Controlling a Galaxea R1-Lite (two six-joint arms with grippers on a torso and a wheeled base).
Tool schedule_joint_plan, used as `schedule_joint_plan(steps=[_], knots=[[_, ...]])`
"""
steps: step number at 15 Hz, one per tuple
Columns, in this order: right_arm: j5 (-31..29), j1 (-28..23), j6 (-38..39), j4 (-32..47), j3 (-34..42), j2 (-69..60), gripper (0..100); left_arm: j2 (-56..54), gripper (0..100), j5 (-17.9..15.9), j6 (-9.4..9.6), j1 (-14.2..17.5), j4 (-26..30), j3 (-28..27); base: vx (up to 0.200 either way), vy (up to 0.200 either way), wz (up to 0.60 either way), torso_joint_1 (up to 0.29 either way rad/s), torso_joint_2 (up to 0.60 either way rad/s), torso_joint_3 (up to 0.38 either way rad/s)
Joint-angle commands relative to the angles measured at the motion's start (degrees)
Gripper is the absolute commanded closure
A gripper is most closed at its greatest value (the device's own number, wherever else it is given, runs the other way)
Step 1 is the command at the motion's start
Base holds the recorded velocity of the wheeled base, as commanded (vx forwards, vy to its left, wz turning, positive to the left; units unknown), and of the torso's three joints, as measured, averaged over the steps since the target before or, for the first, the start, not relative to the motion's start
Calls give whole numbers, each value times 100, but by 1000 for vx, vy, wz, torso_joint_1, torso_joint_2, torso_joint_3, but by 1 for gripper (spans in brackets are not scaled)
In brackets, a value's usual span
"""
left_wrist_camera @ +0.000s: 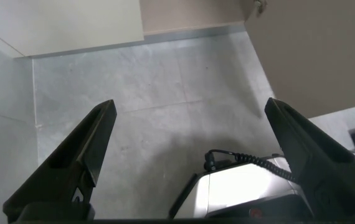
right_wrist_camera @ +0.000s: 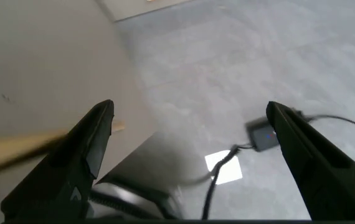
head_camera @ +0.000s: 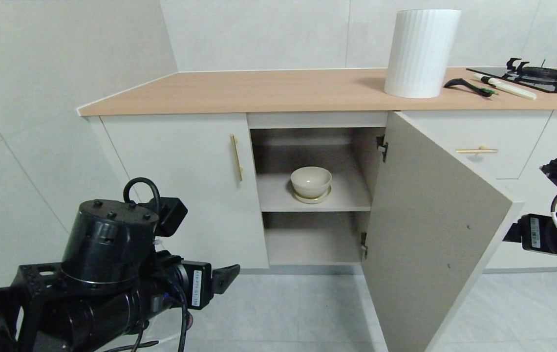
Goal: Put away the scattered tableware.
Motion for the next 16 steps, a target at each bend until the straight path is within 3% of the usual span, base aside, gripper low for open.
schedule_joint_plan(steps=[1, 8, 14, 16], knots=[[-6, 315, 172, -32, 63, 33, 0, -10, 0, 4, -1, -5, -3, 0, 0, 0, 0, 0, 0, 0], [3, 1580, 990, -313, 116, 235, 0, -28, 0, 4, -1, -5, -3, -9, 0, 0, 0, 0, 0, 0], [12, 2354, 937, -963, 19, 885, 0, -115, 0, 4, -1, 4, -3, -36, 0, 0, 0, 0, 0, 0], [20, 2530, 902, -1183, -350, 1412, 0, -151, 0, 4, -1, 4, -3, -36, 0, 0, 0, 0, 0, 0]])
